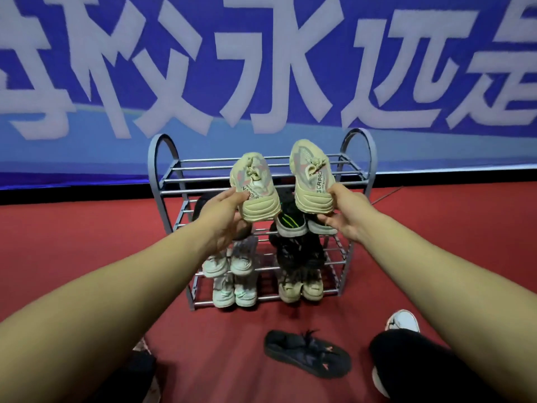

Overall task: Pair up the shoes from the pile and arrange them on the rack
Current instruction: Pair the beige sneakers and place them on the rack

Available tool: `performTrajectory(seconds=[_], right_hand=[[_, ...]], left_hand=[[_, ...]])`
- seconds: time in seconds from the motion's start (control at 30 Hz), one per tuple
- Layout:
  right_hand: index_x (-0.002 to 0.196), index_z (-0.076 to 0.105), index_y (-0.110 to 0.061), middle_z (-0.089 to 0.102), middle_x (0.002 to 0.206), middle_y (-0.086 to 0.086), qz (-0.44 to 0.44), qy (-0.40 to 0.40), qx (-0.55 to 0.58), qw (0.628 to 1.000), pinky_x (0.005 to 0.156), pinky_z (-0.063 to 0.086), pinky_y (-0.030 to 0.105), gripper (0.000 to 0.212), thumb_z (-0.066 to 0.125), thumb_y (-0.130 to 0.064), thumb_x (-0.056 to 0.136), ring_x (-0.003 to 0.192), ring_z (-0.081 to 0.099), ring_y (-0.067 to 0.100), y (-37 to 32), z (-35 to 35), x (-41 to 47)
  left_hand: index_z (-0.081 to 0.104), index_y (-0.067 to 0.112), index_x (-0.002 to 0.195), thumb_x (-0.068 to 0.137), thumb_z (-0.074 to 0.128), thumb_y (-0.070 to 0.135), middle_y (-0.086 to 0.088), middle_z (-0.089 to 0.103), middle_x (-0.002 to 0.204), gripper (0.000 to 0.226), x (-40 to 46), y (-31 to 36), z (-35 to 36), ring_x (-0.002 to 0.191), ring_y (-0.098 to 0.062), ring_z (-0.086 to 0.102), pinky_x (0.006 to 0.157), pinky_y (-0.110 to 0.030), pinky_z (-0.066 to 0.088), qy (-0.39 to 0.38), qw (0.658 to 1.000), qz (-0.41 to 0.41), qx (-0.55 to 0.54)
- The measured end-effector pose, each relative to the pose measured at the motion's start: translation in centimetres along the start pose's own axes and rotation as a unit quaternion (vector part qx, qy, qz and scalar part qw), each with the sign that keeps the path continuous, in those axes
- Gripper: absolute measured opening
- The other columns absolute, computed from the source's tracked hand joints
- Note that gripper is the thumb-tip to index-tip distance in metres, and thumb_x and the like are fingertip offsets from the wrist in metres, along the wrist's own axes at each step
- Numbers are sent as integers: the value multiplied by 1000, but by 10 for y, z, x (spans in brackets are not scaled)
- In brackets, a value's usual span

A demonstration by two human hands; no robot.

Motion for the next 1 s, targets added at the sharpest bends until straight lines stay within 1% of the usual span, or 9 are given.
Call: performTrajectory(seconds=[0.17,0.27,0.4,0.5,0.67,0.77,0.87,0.93,1.0], right_hand=[[94,60,-10,67,92,11,-11,35,-71,997,61,55,34,12,52,-18,89,74,67,22,-30,-11,79],[93,59,-13,65,89,10,-16,45,-91,995,53,55,31,12,49,-20,91,71,65,20,-45,-14,115],[110,63,-14,66,100,9,-6,40,-119,992,50,56,31,26,49,-30,96,76,66,22,-51,-11,154],[123,58,-11,62,115,13,-9,67,-150,986,43,54,29,35,48,-30,95,85,66,29,-47,-12,174],[122,55,-7,63,84,16,1,78,-285,955,39,49,27,44,40,-39,96,47,61,25,-37,-23,182],[124,54,-9,63,84,14,12,74,-308,949,41,50,28,48,38,-43,94,51,63,25,-32,-27,177],[114,56,-9,59,85,12,-6,78,-325,943,49,52,32,51,34,-50,94,62,64,30,-31,-28,169],[109,56,-12,57,87,10,-58,99,-351,929,62,56,41,55,29,-55,88,73,60,30,-29,-30,163],[105,56,-18,55,95,6,-115,130,-372,912,80,54,49,55,27,-58,80,81,54,26,-21,-33,154]], left_hand=[[48,4,133,94,56,8,-18,68,111,41,84,8,53,69,-21,72,49,-28,56,6,999,0,31],[50,4,131,91,59,10,-20,67,116,42,128,6,73,91,-30,72,68,-42,61,18,998,-4,54],[52,3,129,90,60,8,-20,66,117,40,164,-1,88,78,-28,69,58,-38,60,40,994,5,98],[51,3,132,90,61,9,-19,65,118,43,178,-7,98,74,-26,68,64,-43,60,41,992,0,118],[56,6,122,92,56,17,-18,64,117,32,184,-7,109,77,-28,68,60,-43,61,28,973,5,228],[58,5,112,93,51,24,-17,64,107,27,181,-1,112,76,-30,67,61,-42,61,32,936,11,350],[59,2,108,99,39,39,-15,59,89,43,173,9,112,74,-31,59,63,-34,51,24,809,37,586],[61,-1,115,99,32,47,-19,62,109,58,170,11,108,98,-36,59,80,-36,46,35,743,77,664],[62,3,116,96,32,51,-18,64,120,60,165,9,102,110,-37,58,91,-38,46,59,748,113,652]])
Point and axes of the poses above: each hand's wrist, its own x-axis towards the middle knuckle, its own z-axis out of the palm, y = z × x, the point moved 2 cm from there along x, towards the middle knuckle
